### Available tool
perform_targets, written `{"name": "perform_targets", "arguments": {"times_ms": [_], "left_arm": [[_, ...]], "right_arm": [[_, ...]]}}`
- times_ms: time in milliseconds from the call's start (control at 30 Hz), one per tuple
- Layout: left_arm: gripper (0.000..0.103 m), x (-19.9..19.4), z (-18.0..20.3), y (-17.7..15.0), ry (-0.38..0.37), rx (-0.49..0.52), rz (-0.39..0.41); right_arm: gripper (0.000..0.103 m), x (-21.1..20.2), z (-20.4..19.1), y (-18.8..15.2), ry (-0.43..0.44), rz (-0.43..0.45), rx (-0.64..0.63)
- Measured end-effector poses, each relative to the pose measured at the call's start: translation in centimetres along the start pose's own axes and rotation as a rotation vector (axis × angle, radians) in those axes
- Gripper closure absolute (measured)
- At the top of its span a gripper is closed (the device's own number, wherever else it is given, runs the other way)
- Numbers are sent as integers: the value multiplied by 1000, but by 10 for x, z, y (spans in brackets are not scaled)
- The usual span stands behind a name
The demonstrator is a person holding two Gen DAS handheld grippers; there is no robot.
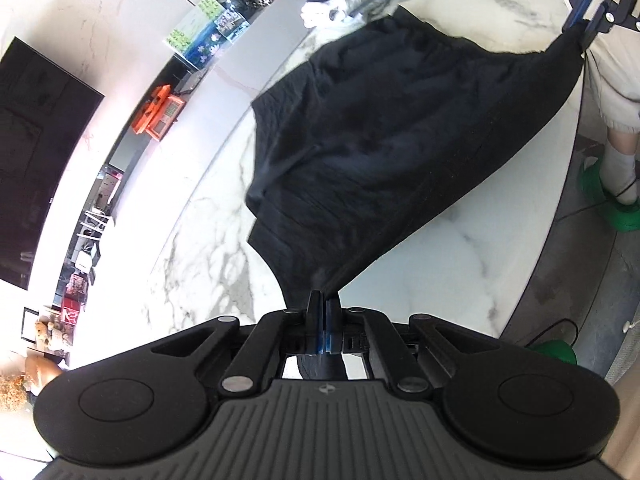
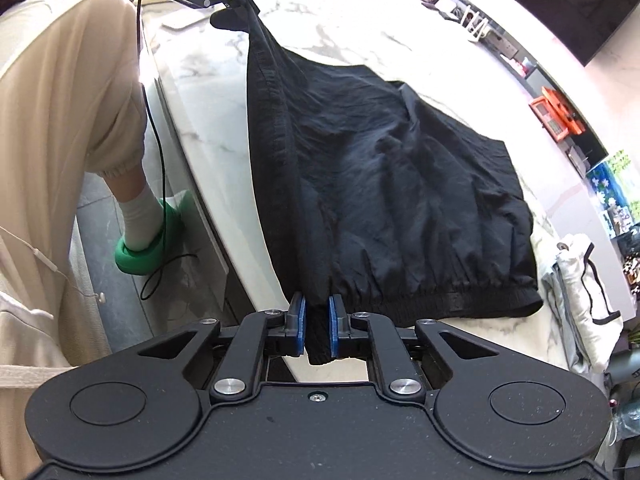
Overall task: Fold clothes
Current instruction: 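Lift the garment with both grippers and fold it lengthwise over itself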
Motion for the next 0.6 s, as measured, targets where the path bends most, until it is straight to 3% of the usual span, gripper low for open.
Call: {"name": "perform_targets", "arguments": {"times_ms": [167,300,433,600], "left_arm": [[102,-31,-46,42,114,3,66],[102,-39,-89,95,196,-37,133],[102,-23,-116,149,240,-77,166],[102,23,-122,210,245,-33,145]], "right_arm": [[94,-49,34,18,-50,47,66],[94,-77,79,28,-94,89,154],[94,-86,134,32,-117,117,257],[94,-58,198,25,-147,76,320]]}}
Point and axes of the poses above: each gripper's, at about its wrist camera, not at the fingertips, and x roughly the way its jaws point, z to its right, y to its top, the point moved 10 cm from there along x, roughly the way its jaws point, and after that the axes turned 9 degrees about -z, right-handed, at the moved point
